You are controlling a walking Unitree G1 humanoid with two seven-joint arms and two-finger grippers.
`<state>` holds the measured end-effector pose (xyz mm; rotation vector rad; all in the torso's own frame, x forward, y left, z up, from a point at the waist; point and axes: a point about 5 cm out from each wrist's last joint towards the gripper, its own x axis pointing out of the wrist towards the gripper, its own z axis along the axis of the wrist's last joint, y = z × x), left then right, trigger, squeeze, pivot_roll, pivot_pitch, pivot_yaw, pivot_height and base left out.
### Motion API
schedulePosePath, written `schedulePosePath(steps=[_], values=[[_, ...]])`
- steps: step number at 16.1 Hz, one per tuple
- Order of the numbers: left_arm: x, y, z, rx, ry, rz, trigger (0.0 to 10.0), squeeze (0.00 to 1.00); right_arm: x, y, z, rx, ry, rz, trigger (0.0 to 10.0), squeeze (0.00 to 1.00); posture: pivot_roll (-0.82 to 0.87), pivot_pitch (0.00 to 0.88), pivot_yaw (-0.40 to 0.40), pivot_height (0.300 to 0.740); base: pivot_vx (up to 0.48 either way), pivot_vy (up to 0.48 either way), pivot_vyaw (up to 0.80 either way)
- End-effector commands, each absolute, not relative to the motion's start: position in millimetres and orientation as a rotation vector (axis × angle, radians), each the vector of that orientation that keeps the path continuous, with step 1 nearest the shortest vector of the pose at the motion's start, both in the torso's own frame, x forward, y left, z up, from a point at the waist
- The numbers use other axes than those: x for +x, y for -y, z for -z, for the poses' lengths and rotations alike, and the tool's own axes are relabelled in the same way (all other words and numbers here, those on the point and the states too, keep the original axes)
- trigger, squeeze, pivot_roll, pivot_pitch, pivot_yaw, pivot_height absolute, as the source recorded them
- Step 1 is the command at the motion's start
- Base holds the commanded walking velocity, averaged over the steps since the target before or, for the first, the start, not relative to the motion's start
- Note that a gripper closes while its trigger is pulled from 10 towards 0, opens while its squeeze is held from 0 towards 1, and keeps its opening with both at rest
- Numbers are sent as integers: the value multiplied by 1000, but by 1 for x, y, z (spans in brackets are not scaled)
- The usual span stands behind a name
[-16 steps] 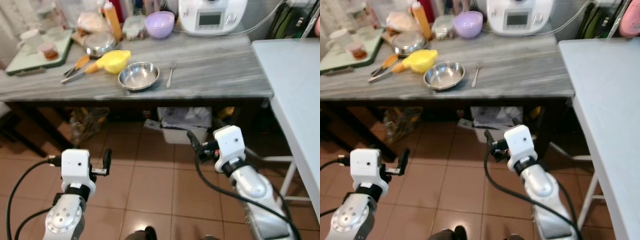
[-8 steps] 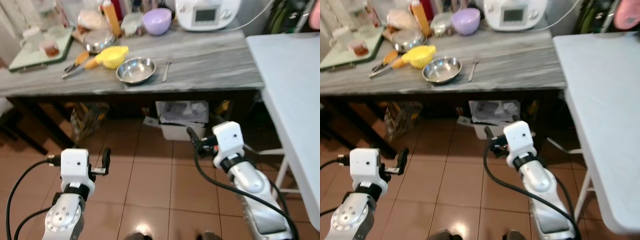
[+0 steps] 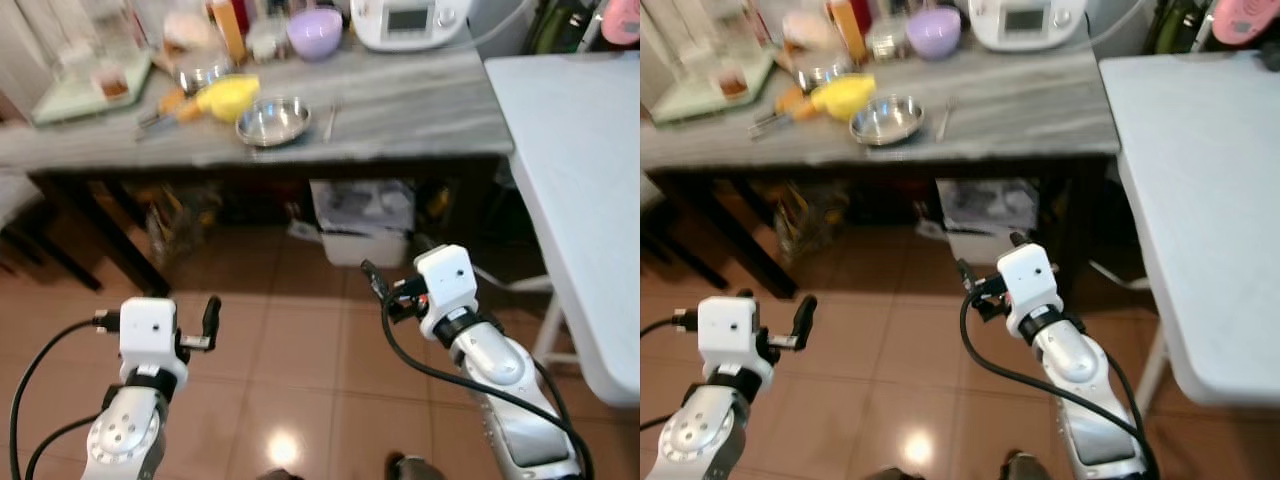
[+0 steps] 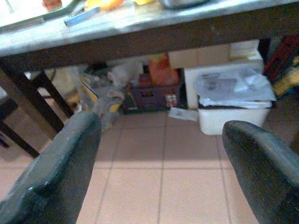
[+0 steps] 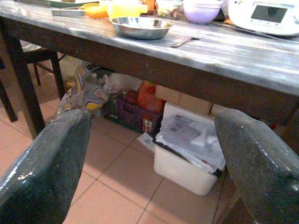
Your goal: Setting the table
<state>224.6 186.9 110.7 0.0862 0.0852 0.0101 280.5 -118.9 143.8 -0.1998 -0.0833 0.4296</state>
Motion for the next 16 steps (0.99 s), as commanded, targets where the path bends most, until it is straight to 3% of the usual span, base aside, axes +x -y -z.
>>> schedulePosePath(steps=[1,6,13,16], values=[[221,-195,-111,103,-91,-48,10000,0,279,112,-143,-172,79,-431,10000,0,-119,126,128,740,-364,0,0],[225,-191,-110,101,-81,-34,10000,0,279,114,-142,-187,85,-394,10000,0,-133,126,130,740,-303,0,0],[230,-180,-109,51,-51,57,10000,0,282,126,-144,-189,88,-294,10000,0,-156,130,126,740,0,0,0],[230,-178,-108,39,-49,60,10000,0,281,126,-143,-183,83,-289,10000,0,-156,132,119,740,0,0,-767]])
